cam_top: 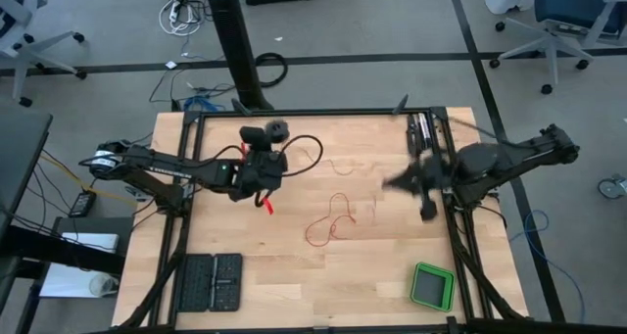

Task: Coil cords
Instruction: Uncoil the red wire cable from the black spool

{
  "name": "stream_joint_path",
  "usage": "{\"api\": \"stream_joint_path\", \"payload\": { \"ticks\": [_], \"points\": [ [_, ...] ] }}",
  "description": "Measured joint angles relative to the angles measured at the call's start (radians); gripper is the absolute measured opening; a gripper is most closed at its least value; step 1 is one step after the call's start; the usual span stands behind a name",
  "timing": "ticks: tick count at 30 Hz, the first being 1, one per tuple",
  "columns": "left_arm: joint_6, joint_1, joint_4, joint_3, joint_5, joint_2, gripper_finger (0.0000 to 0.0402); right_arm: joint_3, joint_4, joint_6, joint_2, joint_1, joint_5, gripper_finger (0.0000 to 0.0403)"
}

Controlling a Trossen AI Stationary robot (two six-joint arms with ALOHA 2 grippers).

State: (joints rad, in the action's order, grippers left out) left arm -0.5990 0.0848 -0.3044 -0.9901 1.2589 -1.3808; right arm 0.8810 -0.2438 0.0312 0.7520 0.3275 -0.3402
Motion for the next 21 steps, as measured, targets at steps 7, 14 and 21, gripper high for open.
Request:
{"api": "stream_joint_path", "payload": {
  "ticks": [7, 14, 21],
  "points": [
    [0.241, 0.030, 0.033, 0.000, -0.497, 0.000, 0.0000, 0.000, -0.014, -0.143, -0.047, -0.002, -0.574, 0.0000],
    [0.349, 0.048, 0.087, 0.000, -0.877, 0.000, 0.0000, 0.000, -0.105, -0.174, 0.016, -0.031, -0.720, 0.0000],
    [0.325, 0.048, 0.363, 0.000, -0.980, 0.000, 0.0000, 0.000, -0.207, -0.057, 0.145, -0.093, -0.403, 0.0000]
  ]
}}
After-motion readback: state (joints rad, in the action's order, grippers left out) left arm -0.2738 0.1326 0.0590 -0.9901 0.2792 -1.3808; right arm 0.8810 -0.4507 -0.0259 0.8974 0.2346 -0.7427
